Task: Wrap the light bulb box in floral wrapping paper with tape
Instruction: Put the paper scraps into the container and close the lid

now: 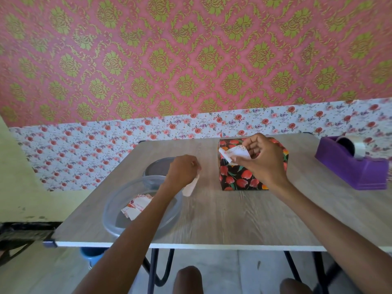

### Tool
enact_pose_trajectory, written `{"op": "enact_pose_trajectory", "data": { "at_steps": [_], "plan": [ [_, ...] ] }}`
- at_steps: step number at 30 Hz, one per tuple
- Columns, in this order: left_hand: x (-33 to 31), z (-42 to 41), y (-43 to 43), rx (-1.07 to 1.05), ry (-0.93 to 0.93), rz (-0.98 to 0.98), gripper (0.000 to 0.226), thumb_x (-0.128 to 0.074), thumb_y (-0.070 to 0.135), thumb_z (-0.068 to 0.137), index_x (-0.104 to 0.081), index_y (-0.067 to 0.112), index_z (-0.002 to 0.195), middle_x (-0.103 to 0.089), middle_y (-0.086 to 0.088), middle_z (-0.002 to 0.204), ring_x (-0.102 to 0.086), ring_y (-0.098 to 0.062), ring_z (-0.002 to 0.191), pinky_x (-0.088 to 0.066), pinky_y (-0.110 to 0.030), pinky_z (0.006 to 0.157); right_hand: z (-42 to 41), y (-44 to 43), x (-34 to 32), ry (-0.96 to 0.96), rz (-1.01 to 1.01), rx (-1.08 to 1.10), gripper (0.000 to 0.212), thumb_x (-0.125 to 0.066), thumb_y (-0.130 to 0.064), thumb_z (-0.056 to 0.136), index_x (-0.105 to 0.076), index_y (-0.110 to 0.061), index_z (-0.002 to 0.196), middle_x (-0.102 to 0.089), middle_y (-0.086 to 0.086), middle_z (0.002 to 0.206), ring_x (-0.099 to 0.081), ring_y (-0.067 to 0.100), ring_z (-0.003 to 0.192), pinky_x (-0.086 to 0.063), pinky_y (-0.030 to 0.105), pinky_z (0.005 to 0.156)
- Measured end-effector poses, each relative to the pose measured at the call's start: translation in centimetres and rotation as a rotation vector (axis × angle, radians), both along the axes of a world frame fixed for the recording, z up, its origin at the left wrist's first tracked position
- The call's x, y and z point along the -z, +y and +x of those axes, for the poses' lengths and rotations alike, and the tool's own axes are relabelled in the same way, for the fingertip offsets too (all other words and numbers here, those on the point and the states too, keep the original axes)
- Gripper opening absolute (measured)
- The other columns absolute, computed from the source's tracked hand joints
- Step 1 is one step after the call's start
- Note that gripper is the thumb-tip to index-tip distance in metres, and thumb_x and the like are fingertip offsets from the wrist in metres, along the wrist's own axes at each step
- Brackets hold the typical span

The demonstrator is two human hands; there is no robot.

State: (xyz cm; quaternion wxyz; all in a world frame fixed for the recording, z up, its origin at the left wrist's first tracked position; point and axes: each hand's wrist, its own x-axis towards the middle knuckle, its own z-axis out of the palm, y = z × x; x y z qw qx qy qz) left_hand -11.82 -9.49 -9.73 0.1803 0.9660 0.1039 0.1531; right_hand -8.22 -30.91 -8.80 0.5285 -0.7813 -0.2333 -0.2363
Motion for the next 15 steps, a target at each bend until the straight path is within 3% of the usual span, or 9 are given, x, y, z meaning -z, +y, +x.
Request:
{"op": "enact_pose_trajectory", "data": {
  "at_steps": [3,5,7,9,12,15],
  "plan": [
    [-1.5,-0.7,-2.0,0.174,-0.061,-0.654,0.013,-0.050,0.018,0.100,-0.061,0.011,0.103,-0.070,-0.007,0.099,-0.071,-0.023,0.085,-0.055,-0.027,0.078,0.1,-0.2,-0.3,-0.001,0.001,0.011,0.044,-0.091,-0.023,0.063,-0.061,-0.014,0.095,-0.064,-0.006,0.083,-0.058,0.006,0.073,-0.046,0.012,0.060],
    [-2.7,-1.0,-3.7,0.263,-0.021,-0.979,0.033,-0.057,0.040,0.097,-0.054,0.012,0.114,-0.072,-0.014,0.097,-0.074,-0.027,0.085,-0.059,-0.036,0.081,0.0,-0.5,-0.5,-0.007,0.002,0.011,0.046,-0.092,-0.023,0.063,-0.060,-0.013,0.095,-0.063,-0.005,0.082,-0.057,0.006,0.072,-0.045,0.011,0.061],
    [-3.6,-0.9,-5.2,0.289,-0.019,-1.059,0.045,-0.066,0.046,0.089,-0.052,0.013,0.115,-0.072,-0.014,0.095,-0.074,-0.026,0.081,-0.061,-0.038,0.078,-0.1,-0.7,-0.8,-0.022,0.002,0.016,0.046,-0.092,-0.023,0.063,-0.060,-0.013,0.095,-0.062,-0.005,0.080,-0.056,0.004,0.071,-0.044,0.009,0.061],
    [-4.0,-0.5,-6.1,0.268,-0.070,-1.046,0.040,-0.075,0.029,0.086,-0.052,0.008,0.112,-0.072,-0.017,0.093,-0.074,-0.024,0.076,-0.061,-0.031,0.070,0.1,-0.8,-0.9,-0.031,-0.001,0.021,0.044,-0.091,-0.020,0.064,-0.060,-0.012,0.094,-0.061,-0.004,0.079,-0.054,0.003,0.068,-0.043,0.008,0.061],
    [-4.1,0.7,-6.6,0.250,-0.092,-1.021,0.030,-0.072,0.002,0.085,-0.053,0.002,0.108,-0.068,-0.024,0.099,-0.071,-0.025,0.078,-0.062,-0.031,0.066,1.0,-1.6,-1.4,-0.004,-0.005,0.049,0.031,-0.086,-0.015,0.073,-0.062,-0.013,0.093,-0.063,-0.004,0.078,-0.056,0.002,0.065,-0.045,0.007,0.060],
    [-4.4,2.2,-7.0,0.218,-0.088,-0.925,0.024,-0.063,-0.002,0.089,-0.052,0.007,0.108,-0.062,-0.012,0.105,-0.068,-0.018,0.085,-0.060,-0.026,0.062,2.2,-2.2,-2.3,0.083,0.001,0.066,0.016,-0.078,-0.015,0.083,-0.064,-0.014,0.091,-0.066,-0.008,0.076,-0.062,0.000,0.062,-0.050,0.010,0.061]
  ]
}}
